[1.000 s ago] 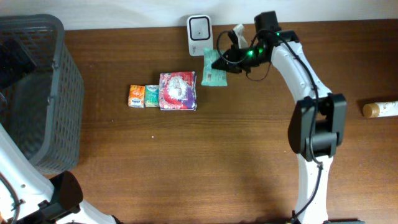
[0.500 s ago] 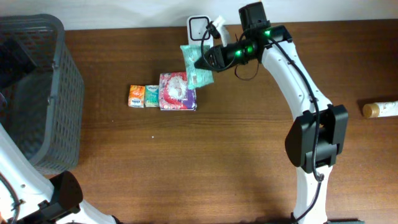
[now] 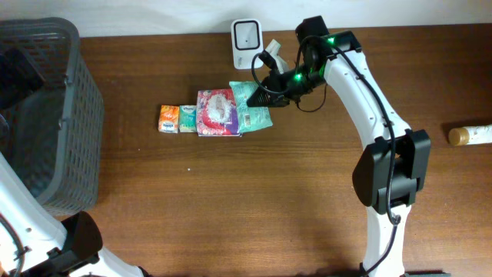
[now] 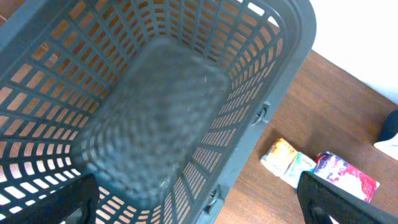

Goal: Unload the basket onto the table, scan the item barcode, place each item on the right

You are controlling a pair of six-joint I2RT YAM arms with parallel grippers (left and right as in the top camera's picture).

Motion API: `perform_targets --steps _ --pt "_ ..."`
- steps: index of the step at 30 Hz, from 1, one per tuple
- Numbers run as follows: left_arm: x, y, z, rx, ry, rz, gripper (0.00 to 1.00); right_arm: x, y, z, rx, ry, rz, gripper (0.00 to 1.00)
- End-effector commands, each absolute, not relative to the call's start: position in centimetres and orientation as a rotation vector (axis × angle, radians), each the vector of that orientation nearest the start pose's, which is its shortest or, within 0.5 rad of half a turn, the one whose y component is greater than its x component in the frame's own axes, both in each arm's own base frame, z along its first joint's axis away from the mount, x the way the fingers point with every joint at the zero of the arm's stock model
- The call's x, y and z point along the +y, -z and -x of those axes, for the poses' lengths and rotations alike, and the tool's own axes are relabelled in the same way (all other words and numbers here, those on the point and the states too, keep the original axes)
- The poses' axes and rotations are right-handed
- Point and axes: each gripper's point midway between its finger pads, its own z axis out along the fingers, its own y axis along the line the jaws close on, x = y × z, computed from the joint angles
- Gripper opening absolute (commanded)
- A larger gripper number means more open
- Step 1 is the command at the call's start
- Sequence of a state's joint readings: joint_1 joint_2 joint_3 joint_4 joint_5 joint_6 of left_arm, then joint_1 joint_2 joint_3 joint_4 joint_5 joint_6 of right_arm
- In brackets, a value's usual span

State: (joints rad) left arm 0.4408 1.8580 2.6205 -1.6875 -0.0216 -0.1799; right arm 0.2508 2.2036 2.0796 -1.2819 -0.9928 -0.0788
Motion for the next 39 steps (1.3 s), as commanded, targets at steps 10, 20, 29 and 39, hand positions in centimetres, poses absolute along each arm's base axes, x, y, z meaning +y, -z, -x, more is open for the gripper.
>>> perform_targets --steps 10,20,29,39 --pt "16.5 -38.2 -34.1 2.378 -0.129 0.782 0.99 25.0 -21.4 -39.0 2.583 -1.355 0.721 0.04" --pt "16.5 -38.2 -34.1 2.379 -0.129 0.782 0.99 24.7 -21.0 -38.9 2.618 -1.327 0.713 0.04" --pt "16.5 -38.2 -34.1 2.378 -0.129 0.782 0.99 24.7 -21.0 -38.9 2.618 -1.327 0.712 0.04" --pt "16.5 -38.2 -34.1 2.378 -0.129 0.782 0.99 23.2 -19.2 -39.6 2.747 -1.139 0.615 0.04"
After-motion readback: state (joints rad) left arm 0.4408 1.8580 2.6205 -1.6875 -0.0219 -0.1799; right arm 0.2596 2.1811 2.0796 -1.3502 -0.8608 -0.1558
